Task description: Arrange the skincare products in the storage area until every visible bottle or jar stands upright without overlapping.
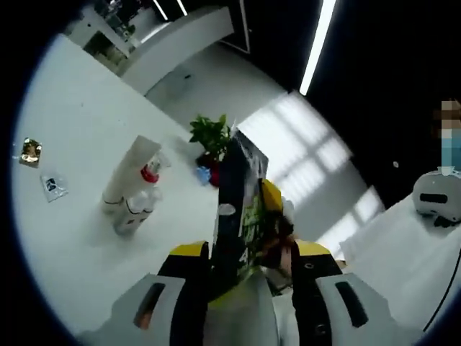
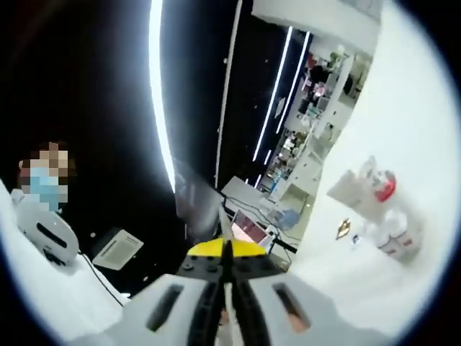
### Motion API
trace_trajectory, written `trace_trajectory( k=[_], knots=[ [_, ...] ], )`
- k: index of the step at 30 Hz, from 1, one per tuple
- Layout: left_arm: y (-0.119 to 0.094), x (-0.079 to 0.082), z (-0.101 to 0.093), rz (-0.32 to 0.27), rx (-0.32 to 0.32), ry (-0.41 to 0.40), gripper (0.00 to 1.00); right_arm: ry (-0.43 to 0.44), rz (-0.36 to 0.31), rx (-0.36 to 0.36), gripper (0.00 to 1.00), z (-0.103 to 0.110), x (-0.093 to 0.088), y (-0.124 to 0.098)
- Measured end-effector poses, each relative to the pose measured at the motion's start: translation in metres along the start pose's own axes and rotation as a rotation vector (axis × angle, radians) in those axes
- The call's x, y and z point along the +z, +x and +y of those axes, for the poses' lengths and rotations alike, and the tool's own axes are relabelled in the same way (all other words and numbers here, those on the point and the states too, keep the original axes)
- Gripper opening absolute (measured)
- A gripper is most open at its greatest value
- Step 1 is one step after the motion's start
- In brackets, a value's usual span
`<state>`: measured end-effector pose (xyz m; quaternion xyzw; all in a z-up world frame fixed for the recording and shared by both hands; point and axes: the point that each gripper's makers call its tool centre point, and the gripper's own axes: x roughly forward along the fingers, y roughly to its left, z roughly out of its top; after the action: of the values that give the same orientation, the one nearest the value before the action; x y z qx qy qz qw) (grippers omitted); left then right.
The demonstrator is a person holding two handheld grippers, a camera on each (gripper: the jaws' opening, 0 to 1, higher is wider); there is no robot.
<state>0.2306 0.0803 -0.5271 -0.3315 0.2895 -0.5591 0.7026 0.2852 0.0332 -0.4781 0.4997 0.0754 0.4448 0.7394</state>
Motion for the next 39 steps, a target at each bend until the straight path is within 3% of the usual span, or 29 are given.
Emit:
trace_trajectory(
  k=[3, 8, 12, 17, 24, 30, 39],
  knots=[
    [-0.002, -0.005, 0.0, -0.036, 0.0, -0.042, 0.39, 0.028, -0.032, 0.003, 0.01, 0.0, 0.005, -0.001],
    [-0.007, -0.011, 0.003, -0.088, 0.023, -0.08, 0.23, 0.015, -0.016, -0.039, 0.01, -0.008, 0.0, -0.002],
    [-0.012, -0.015, 0.003, -0.122, 0.043, -0.135, 0.01, -0.033, 0.025, -0.103, 0.01, -0.02, -0.008, -0.004],
    [-0.018, -0.025, -0.003, -0.12, 0.036, -0.165, 0.0, -0.178, 0.149, -0.214, 0.06, -0.042, -0.029, -0.011],
    [-0.026, -0.029, -0.008, -0.134, 0.041, -0.167, 0.0, -0.23, 0.218, -0.212, 0.19, -0.037, -0.047, -0.01],
    [-0.029, -0.023, -0.007, -0.182, 0.049, -0.177, 0.0, -0.291, 0.264, -0.185, 0.31, -0.029, -0.055, -0.009],
    [-0.032, -0.025, 0.004, -0.196, 0.087, -0.193, 0.0, -0.435, 0.349, -0.223, 0.62, -0.035, -0.067, -0.018]
  ],
)
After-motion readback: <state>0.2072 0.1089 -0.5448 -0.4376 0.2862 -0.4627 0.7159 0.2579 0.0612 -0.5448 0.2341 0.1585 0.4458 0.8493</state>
